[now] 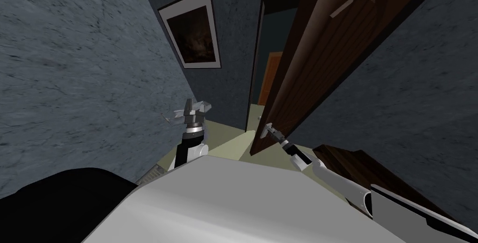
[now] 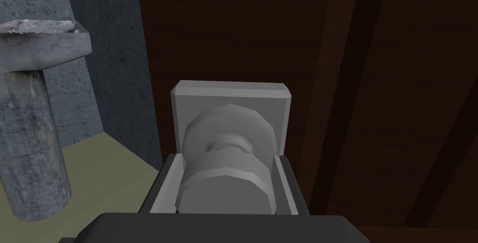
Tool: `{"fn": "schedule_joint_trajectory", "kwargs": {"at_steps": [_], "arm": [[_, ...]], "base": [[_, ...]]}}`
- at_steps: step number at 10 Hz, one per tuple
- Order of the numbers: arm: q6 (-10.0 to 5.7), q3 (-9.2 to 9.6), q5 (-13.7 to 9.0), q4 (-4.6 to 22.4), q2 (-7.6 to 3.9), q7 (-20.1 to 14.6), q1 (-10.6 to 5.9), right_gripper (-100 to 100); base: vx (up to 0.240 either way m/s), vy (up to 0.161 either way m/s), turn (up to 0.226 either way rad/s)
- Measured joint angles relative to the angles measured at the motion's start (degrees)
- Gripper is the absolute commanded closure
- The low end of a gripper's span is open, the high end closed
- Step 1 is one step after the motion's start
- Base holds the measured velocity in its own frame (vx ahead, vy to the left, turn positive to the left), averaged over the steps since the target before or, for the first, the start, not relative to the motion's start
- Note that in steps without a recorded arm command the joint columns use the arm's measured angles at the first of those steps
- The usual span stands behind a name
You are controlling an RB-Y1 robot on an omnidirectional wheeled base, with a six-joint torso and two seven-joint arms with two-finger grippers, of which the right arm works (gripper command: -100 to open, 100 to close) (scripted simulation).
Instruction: Pull the door open
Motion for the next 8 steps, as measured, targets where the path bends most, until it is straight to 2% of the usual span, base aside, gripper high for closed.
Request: {"fn": "schedule_joint_trajectory", "kwargs": {"at_steps": [4, 7, 8], "arm": [[-2.16, 1.1, 1.2, 1.0, -0.71, -1.7, -0.43, 100], [-3.71, 2.2, 2.1, 1.7, -1.22, -3.2, -0.54, 100], [-4.39, 2.59, 2.5, 2.2, -1.22, -3.7, -0.72, 100]], "base": [[-0.178, -0.158, 0.136], [-0.162, -0.197, 0.15], [-0.071, -0.074, 0.037]]}}
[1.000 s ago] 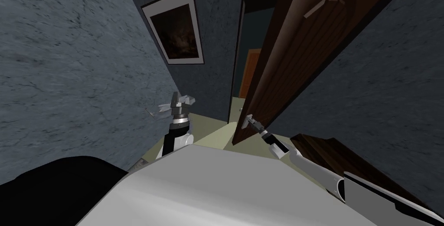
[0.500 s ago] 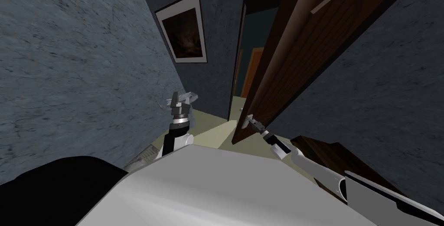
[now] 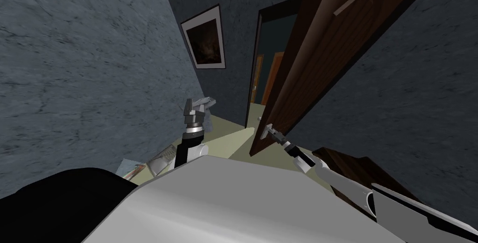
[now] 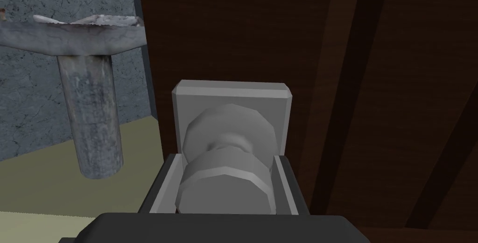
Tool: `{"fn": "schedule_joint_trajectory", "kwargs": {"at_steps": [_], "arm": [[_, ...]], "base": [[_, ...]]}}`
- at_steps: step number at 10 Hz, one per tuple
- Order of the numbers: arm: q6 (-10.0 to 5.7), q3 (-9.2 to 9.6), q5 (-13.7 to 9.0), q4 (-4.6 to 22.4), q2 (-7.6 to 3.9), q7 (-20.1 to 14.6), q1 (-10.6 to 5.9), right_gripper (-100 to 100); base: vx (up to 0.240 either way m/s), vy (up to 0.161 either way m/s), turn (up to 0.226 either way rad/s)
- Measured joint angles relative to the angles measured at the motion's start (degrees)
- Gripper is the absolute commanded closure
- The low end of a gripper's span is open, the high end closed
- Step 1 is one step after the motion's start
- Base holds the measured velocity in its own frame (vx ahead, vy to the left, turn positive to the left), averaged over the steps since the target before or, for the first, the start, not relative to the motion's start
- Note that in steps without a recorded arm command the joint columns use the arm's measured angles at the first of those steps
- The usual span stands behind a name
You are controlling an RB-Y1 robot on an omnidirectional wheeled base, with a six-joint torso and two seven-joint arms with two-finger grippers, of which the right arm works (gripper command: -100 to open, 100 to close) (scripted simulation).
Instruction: Pull the door open
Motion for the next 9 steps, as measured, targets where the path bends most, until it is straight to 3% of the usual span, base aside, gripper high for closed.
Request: {"fn": "schedule_joint_trajectory", "kwargs": {"at_steps": [9], "arm": [[-3.92, 2.16, 1.4, 2.5, -0.99, -2.6, -0.88, 100]], "base": [[-0.15, -0.141, 0.13]]}}
